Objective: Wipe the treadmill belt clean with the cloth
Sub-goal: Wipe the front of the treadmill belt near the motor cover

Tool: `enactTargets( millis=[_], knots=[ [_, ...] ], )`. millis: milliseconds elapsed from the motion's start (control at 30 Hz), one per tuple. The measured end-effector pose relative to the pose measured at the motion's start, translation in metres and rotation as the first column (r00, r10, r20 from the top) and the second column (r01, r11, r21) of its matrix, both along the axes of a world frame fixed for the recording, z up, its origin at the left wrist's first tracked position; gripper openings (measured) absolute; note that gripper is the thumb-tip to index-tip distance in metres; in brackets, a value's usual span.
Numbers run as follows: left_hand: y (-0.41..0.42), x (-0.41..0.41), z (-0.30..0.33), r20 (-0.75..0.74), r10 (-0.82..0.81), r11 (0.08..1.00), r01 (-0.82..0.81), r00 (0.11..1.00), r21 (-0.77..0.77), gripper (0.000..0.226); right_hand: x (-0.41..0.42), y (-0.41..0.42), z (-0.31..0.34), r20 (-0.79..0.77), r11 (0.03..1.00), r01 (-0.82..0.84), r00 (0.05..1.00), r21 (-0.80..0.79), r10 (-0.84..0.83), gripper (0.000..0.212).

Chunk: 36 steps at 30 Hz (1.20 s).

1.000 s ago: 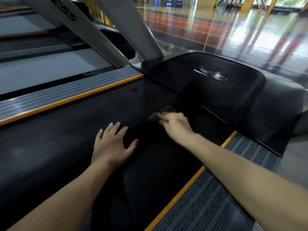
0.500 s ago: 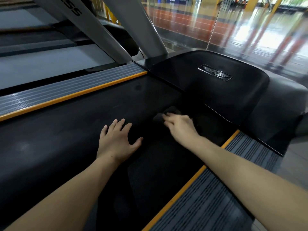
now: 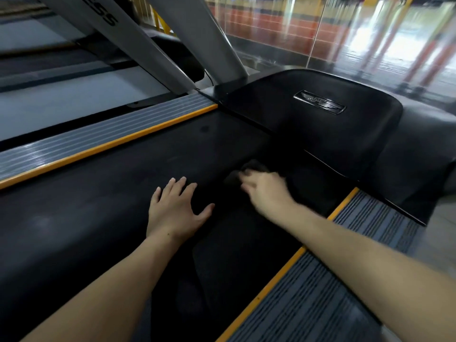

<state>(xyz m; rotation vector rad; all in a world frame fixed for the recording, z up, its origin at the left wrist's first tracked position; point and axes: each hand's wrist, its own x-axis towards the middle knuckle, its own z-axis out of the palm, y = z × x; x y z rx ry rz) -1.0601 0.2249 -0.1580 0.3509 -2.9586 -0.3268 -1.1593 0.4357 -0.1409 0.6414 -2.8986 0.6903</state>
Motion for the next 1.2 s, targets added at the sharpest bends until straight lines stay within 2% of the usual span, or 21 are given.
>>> enactTargets(
  millis=[67,133,200,267,367,433,533,633,700,800,900,967,1033,1133,1200],
  knots=[
    [0.000,0.001,0.002,0.003,0.000,1.000,0.000,1.000,-0.003,0.081,0.019,-0.009,-0.011,0.020,0.982,-0.179,0.983,-0.056,0.180,0.035],
    [0.000,0.001,0.002,0.000,-0.001,1.000,0.001,1.000,-0.006,0.081,-0.003,0.005,-0.006,0.022,0.975,-0.210,0.977,-0.079,0.212,0.035],
    [-0.002,0.000,0.002,-0.003,-0.002,1.000,0.002,1.000,-0.004,0.082,-0.042,0.033,0.003,0.012,0.997,-0.023,1.000,-0.070,0.024,0.035],
    [-0.002,0.000,0.002,-0.004,-0.005,1.000,0.005,1.000,0.008,0.082,-0.074,0.067,0.013,-0.001,0.975,0.218,0.976,-0.046,-0.218,0.034],
    [-0.002,-0.001,0.000,-0.017,-0.003,1.000,0.003,1.000,0.017,0.081,-0.067,0.064,0.014,-0.005,0.965,0.262,0.965,-0.021,-0.262,0.036],
    [-0.002,0.000,-0.001,-0.025,-0.004,1.000,0.004,1.000,0.011,0.080,-0.036,0.041,0.011,0.015,0.985,0.170,0.985,-0.007,-0.170,0.035],
    [-0.002,0.001,-0.001,-0.022,-0.009,1.000,0.009,1.000,-0.006,0.078,0.020,0.015,-0.003,0.005,0.994,-0.089,0.996,-0.062,0.090,0.034],
    [-0.002,0.001,-0.001,-0.034,-0.002,1.000,0.002,0.999,0.003,0.076,0.016,0.025,-0.002,0.002,0.964,-0.254,0.967,-0.078,0.255,0.033],
    [-0.002,0.000,-0.001,-0.042,-0.006,1.000,0.006,0.999,-0.004,0.076,-0.023,0.044,0.002,-0.002,0.985,-0.159,0.987,-0.063,0.159,0.032],
    [-0.001,0.001,-0.001,-0.033,-0.008,1.000,0.008,0.999,0.010,0.075,-0.073,0.082,0.014,0.007,0.969,0.238,0.971,-0.059,-0.238,0.032],
    [-0.002,-0.001,-0.001,-0.028,-0.012,1.000,0.013,1.000,0.021,0.076,-0.061,0.072,0.011,-0.012,0.956,0.286,0.958,-0.068,-0.287,0.035],
    [-0.003,-0.001,-0.002,-0.034,-0.017,1.000,0.017,0.999,0.016,0.076,-0.030,0.051,0.005,-0.002,0.984,0.165,0.986,-0.061,-0.166,0.035],
    [-0.003,-0.001,-0.002,-0.025,-0.020,1.000,0.020,1.000,0.010,0.077,0.007,0.032,-0.003,-0.030,0.998,-0.030,0.999,-0.047,0.029,0.034],
    [-0.002,0.000,-0.001,-0.016,-0.020,1.000,0.020,1.000,0.000,0.077,0.019,0.032,-0.003,-0.051,0.961,-0.272,0.960,0.042,0.274,0.035],
    [-0.002,0.001,0.000,-0.018,-0.017,1.000,0.018,1.000,0.010,0.076,0.000,0.045,0.006,-0.092,0.942,-0.312,0.942,0.128,0.324,0.032]
  ],
)
